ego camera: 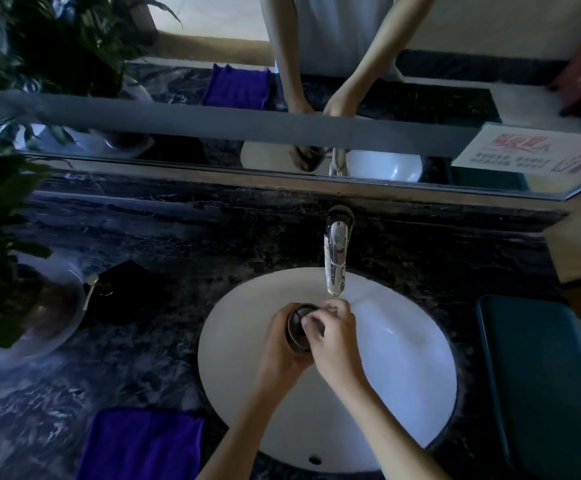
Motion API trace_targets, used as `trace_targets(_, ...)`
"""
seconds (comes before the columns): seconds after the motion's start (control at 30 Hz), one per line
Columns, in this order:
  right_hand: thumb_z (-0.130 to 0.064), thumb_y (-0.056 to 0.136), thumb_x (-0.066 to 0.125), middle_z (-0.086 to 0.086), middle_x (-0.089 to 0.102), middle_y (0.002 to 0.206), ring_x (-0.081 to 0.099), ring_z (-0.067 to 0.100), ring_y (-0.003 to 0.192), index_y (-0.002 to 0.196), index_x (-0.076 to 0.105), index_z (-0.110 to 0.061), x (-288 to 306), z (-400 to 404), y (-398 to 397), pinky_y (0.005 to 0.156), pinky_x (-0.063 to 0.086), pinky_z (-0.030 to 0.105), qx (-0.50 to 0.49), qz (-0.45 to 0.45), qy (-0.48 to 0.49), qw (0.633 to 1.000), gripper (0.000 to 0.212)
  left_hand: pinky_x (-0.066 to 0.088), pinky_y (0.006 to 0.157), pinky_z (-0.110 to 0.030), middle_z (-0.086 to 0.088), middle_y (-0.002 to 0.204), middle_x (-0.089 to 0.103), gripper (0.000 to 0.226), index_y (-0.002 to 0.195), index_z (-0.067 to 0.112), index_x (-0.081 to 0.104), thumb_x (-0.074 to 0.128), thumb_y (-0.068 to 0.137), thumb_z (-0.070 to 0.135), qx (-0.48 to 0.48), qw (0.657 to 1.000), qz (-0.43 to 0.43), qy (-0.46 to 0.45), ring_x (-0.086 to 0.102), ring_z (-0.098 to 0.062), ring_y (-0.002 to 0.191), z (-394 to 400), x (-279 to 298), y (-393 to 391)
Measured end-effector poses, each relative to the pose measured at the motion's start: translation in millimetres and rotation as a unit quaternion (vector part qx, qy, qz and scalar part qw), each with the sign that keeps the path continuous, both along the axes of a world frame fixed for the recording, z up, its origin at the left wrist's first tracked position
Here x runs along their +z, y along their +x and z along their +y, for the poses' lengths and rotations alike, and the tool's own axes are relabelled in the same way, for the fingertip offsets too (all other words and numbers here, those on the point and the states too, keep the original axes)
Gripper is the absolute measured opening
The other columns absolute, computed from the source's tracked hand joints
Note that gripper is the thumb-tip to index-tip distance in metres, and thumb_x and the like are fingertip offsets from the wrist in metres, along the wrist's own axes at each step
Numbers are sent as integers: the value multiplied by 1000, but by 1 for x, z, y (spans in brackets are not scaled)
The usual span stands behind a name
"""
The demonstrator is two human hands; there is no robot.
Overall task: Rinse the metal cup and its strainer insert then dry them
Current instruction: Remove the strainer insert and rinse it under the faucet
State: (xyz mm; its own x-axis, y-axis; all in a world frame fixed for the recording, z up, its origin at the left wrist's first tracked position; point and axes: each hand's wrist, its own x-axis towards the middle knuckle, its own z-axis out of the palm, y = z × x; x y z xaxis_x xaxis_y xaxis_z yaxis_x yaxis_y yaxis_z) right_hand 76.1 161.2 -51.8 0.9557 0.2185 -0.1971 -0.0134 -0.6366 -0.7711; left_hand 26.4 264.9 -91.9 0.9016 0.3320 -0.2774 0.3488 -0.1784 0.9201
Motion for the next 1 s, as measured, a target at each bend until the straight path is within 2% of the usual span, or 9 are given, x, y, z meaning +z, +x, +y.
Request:
trace_targets(0.1, -17, 94, 68, 1, 46, 115, 53, 27, 112, 96, 77, -2, -3, 4, 1, 98, 43, 26, -27, 36, 0, 999, 18, 57, 95, -40, -1, 122, 68, 59, 124, 23, 58, 87, 73, 22, -21, 1000, -16, -2, 68, -16, 113, -3, 5, -2)
trace_targets(0.17, -18, 94, 68, 5, 49, 120, 56, 28, 115, 97, 78, -2, -7, 4, 3, 101, 44, 29, -36, 76, 11, 996, 20, 57, 88, -23, -1, 120, 67, 59, 121, 25, 57, 86, 76, 1, -28, 999, -20, -11, 69, -6, 109, -3, 5, -3)
trace_targets(0.23, -16, 94, 67, 7, 50, 125, 57, 24, 118, 98, 77, -1, -9, 3, 5, 98, 42, 21, -46, 110, 32, 992, 19, 55, 84, -16, 1, 119, 67, 66, 118, 28, 56, 86, 73, -10, -33, 999, -17, -33, 69, 1, 106, -3, 4, -3)
trace_targets(0.33, -12, 93, 67, 5, 51, 124, 59, 19, 115, 96, 76, 1, -9, -1, 5, 82, 40, 5, -67, 149, 73, 984, 16, 56, 91, -23, 6, 121, 68, 75, 120, 40, 55, 91, 69, -2, -31, 999, -13, -34, 68, -2, 111, -4, 0, -5)
trace_targets(0.47, -11, 95, 65, -4, 56, 116, 60, 1, 99, 89, 73, 0, -2, -3, 5, 75, 41, 1, -99, 197, 139, 965, 15, 57, 99, -43, 6, 123, 70, 78, 118, 57, 55, 89, 67, 8, -17, 999, -1, -45, 68, -11, 117, -5, -5, -7)
trace_targets(0.67, -16, 95, 65, -2, 69, 79, 66, 16, 83, 75, 73, -14, 7, -7, 4, 76, 49, 25, -117, 221, 225, 942, 22, 59, 94, -45, 5, 119, 70, 76, 122, 46, 55, 90, 67, 7, 1, 998, 9, -58, 70, -11, 110, -2, -6, -8)
trace_targets(0.83, -25, 89, 63, 10, 59, 76, 55, 17, 77, 81, 67, 2, 9, -16, 7, 74, 41, 33, -118, 192, 285, 932, 28, 59, 86, -30, 19, 114, 68, 82, 115, 54, 55, 86, 67, -4, -4, 999, -2, -54, 69, -8, 105, 1, -4, -8)
trace_targets(0.93, -14, 94, 62, 11, 63, 78, 57, 20, 80, 79, 69, 0, 9, -24, 7, 78, 42, 36, -169, 188, 342, 905, 22, 60, 89, -35, 14, 114, 66, 78, 118, 48, 55, 85, 65, -1, 15, 999, -13, -51, 67, -11, 108, 3, -5, -8)
trace_targets(1.0, -3, 96, 59, 17, 67, 82, 61, 26, 84, 78, 72, 0, 9, -30, 10, 83, 46, 42, -219, 197, 390, 873, 23, 57, 89, -25, 17, 114, 66, 76, 120, 38, 55, 86, 66, -5, 24, 998, -18, -50, 65, -4, 107, 4, -4, -9)
